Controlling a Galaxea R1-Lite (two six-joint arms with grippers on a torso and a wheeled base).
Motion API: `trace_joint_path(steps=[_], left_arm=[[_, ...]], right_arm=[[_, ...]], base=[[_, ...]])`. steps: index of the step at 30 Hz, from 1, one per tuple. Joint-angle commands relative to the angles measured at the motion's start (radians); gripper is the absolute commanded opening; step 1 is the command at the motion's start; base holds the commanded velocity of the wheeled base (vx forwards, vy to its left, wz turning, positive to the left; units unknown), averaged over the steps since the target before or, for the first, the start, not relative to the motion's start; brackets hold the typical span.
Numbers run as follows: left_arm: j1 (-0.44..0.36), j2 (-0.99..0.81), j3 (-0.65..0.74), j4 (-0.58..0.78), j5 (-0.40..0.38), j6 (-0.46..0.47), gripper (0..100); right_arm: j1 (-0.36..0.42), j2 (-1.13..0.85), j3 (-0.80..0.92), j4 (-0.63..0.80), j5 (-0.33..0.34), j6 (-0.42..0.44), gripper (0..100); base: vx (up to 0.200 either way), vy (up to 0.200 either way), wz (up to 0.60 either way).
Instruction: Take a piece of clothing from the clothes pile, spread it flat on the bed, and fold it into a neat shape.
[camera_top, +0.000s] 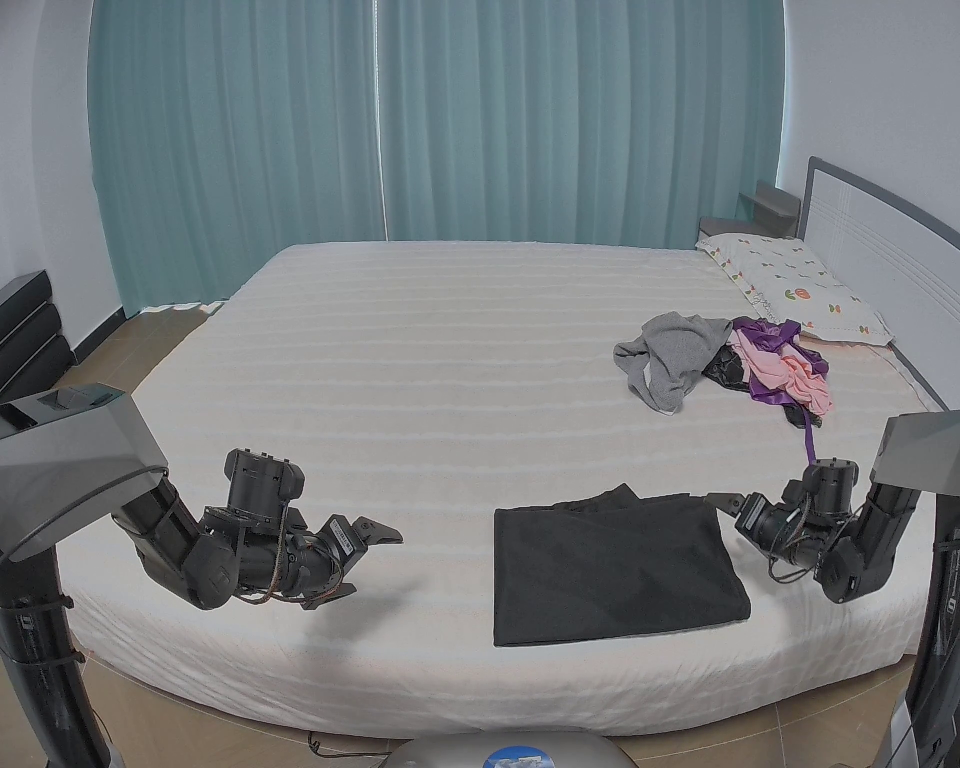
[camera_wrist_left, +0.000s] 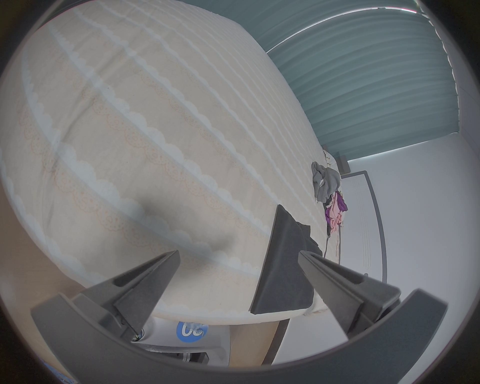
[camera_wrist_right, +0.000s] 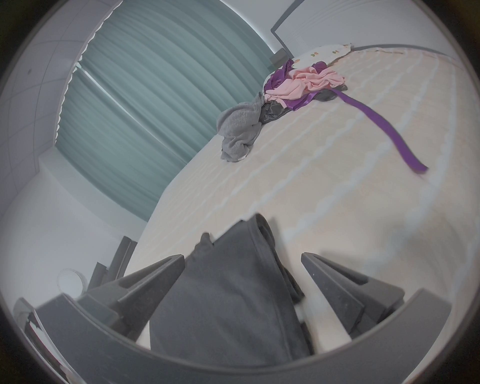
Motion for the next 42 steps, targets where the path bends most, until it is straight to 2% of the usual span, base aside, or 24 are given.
trace_joint_path(steps=[1, 10, 16, 17, 42], left_arm=[[-0.001, 0.0, 0.002, -0.001, 0.0, 0.003, 100], [-0.015, 0.015, -0.002, -0.001, 0.045, 0.003, 100], [-0.015, 0.015, -0.005, -0.001, 0.052, 0.0, 100], [-0.015, 0.015, -0.005, -0.001, 0.052, 0.003, 100], [-0.018, 0.017, -0.004, -0.001, 0.054, 0.003, 100]], right_arm=[[0.006, 0.088, -0.222, 0.134, 0.005, 0.068, 100], [0.01, 0.138, -0.376, 0.232, 0.013, 0.069, 100], [0.027, 0.172, -0.419, 0.245, 0.01, 0.069, 100], [0.029, 0.175, -0.425, 0.245, 0.008, 0.069, 0], [-0.017, 0.174, -0.442, 0.244, 0.001, 0.071, 0]], base=[[0.0, 0.0, 0.0], [0.0, 0.0, 0.0], [0.0, 0.0, 0.0], [0.0, 0.0, 0.0], [0.0, 0.0, 0.0]])
